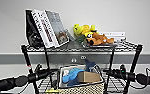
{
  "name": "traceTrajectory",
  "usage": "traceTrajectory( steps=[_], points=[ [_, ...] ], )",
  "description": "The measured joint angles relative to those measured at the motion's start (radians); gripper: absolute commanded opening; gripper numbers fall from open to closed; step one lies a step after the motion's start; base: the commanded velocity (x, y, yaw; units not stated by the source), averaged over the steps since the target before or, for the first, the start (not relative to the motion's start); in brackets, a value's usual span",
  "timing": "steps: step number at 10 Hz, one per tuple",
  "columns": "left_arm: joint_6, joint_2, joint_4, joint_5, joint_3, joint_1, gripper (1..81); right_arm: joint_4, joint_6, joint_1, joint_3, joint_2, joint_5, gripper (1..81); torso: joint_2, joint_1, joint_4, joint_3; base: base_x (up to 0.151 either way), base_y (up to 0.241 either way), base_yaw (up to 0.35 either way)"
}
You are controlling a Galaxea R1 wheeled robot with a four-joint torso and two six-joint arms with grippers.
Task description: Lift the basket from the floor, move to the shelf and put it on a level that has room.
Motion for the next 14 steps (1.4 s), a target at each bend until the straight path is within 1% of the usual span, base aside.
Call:
traceTrajectory(
  steps=[2, 5, 7, 9, 11, 14],
  points=[
    [0.0, -0.03, 0.013, 0.001, 0.027, 0.025, 81.1, 0.0, 0.0, -0.004, 0.018, -0.028, 0.002, 81.1, 0.0, 0.0, 0.0, 0.0, 0.0, 0.0, 0.0],
    [0.0, -0.095, 0.031, -0.002, 0.12, 0.038, 81.1, 0.0, 0.0, -0.032, 0.077, -0.098, 0.006, 81.1, 0.0, -0.001, 0.0, 0.0, 0.0, 0.0, 0.0],
    [0.001, -0.146, 0.056, -0.003, 0.151, 0.096, 81.1, -0.008, -0.001, -0.097, 0.106, -0.139, 0.009, 81.1, 0.0, -0.001, 0.0, 0.0, 0.0, 0.0, 0.0],
    [0.002, -0.165, 0.086, -0.009, 0.175, 0.163, 81.1, -0.024, -0.002, -0.154, 0.14, -0.173, 0.029, 81.1, -0.001, -0.001, 0.0, 0.001, 0.0, 0.0, 0.0],
    [0.003, -0.182, 0.116, -0.036, 0.191, 0.247, 81.1, -0.049, -0.003, -0.239, 0.151, -0.199, 0.042, 81.1, -0.001, -0.002, 0.0, 0.001, 0.0, 0.0, 0.0],
    [0.005, -0.184, 0.181, -0.1, 0.196, 0.396, 81.1, -0.089, -0.003, -0.366, 0.154, -0.207, 0.07, 81.1, -0.002, -0.003, 0.0, 0.002, 0.0, 0.0, 0.0]
  ],
)
